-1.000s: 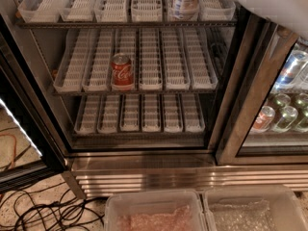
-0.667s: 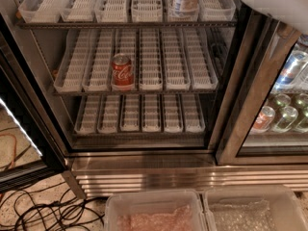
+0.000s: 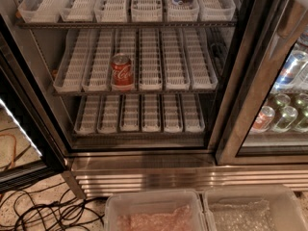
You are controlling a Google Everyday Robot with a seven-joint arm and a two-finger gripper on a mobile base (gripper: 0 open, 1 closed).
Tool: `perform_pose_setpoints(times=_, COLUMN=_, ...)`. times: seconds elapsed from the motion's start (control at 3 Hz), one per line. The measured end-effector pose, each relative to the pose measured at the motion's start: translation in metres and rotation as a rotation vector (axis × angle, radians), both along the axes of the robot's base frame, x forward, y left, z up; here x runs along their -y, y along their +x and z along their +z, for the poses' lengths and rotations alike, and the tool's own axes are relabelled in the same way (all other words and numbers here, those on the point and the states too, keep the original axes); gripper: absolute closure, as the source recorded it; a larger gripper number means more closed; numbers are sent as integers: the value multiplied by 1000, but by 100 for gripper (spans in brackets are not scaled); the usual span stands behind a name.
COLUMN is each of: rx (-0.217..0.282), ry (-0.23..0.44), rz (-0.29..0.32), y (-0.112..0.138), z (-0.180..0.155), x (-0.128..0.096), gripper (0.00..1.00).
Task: Pick blue plastic bottle from top shelf of fridge
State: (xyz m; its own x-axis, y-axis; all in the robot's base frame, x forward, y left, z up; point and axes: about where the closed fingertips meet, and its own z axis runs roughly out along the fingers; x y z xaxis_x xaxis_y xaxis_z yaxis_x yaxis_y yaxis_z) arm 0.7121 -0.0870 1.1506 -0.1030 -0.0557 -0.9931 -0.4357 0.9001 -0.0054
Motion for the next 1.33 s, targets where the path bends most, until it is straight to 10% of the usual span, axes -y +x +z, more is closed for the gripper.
perform_pose_setpoints(times=0.33, rx=19, ry=-20, rz=17, y=10, z=11, x=4, gripper=100)
perform_pose_setpoints(times=1.33, rx=-279, ry=-6, rz=23, y=-71, z=-15, x=30, gripper=100)
